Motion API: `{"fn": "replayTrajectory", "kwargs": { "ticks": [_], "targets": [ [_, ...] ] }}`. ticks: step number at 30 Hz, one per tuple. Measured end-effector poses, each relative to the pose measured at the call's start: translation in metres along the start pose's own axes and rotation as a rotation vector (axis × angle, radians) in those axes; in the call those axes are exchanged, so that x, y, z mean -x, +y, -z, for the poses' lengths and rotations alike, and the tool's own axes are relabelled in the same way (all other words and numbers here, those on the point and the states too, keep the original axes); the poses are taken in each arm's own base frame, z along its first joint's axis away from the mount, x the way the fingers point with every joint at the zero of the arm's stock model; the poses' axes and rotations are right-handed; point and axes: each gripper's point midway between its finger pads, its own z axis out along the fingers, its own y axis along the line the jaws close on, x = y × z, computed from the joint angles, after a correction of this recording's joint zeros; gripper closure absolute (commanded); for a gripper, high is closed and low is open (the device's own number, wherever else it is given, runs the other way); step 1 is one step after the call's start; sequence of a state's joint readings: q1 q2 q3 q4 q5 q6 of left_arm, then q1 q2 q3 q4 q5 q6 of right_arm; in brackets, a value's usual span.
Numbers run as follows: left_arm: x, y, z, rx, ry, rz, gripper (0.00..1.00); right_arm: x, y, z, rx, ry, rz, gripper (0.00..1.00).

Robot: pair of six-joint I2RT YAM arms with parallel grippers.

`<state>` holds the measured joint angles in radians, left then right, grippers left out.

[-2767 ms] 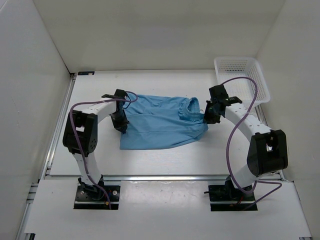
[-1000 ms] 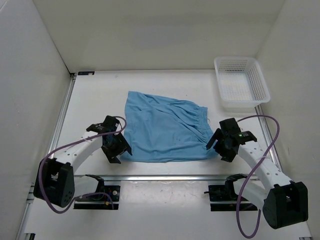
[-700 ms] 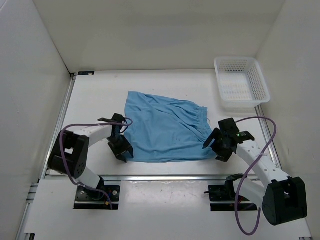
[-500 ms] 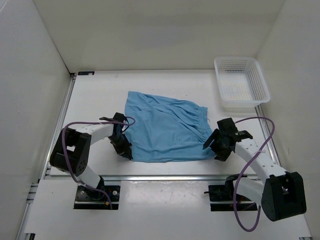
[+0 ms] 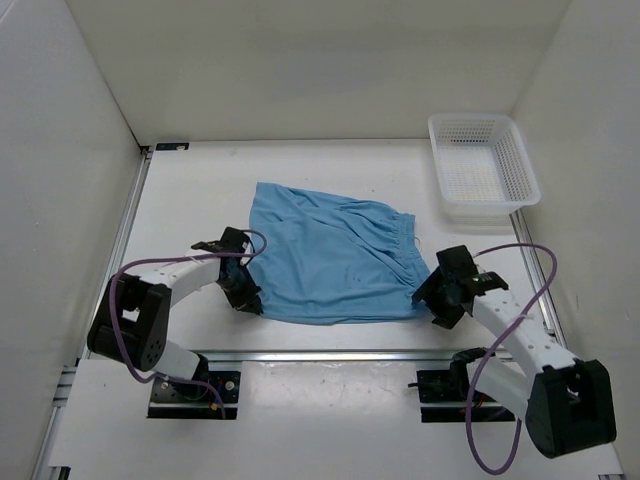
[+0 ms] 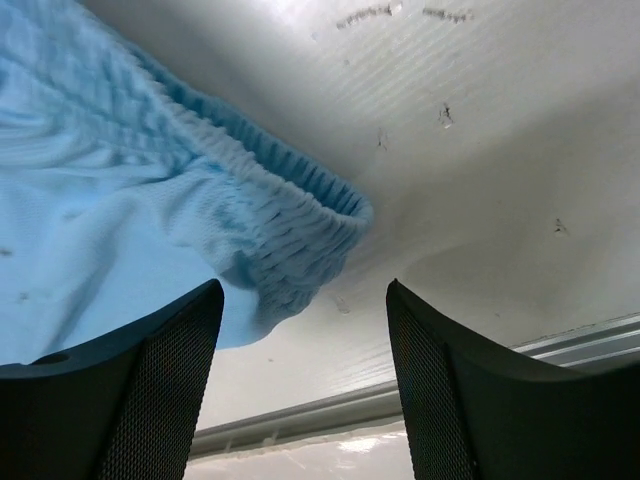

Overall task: Fold and stack the shorts
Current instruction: Flatten the shorts out

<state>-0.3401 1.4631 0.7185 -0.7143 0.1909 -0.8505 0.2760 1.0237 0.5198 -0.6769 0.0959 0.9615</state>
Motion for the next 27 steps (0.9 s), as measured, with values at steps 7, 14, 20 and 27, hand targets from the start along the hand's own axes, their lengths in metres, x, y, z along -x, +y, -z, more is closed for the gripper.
{"fn": "replayTrajectory", "kwargs": {
  "ticks": [7, 14, 20, 27],
  "targets": [
    [0.002, -0.001, 0.004, -0.012, -0.024, 0.001, 0.90, 0.016, 0.005, 0.032, 0.145, -0.168, -0.070, 0.34],
    [0.002, -0.001, 0.004, -0.007, -0.032, -0.005, 0.90, 0.010, -0.009, 0.025, 0.104, -0.160, -0.123, 0.42],
    [0.002, -0.001, 0.004, -0.004, -0.034, -0.005, 0.90, 0.005, -0.010, 0.010, 0.036, -0.099, -0.155, 0.49],
    [0.003, 0.000, 0.004, 0.001, -0.040, -0.003, 0.90, 0.006, -0.006, 0.002, 0.066, -0.108, -0.205, 0.49]
  ]
}}
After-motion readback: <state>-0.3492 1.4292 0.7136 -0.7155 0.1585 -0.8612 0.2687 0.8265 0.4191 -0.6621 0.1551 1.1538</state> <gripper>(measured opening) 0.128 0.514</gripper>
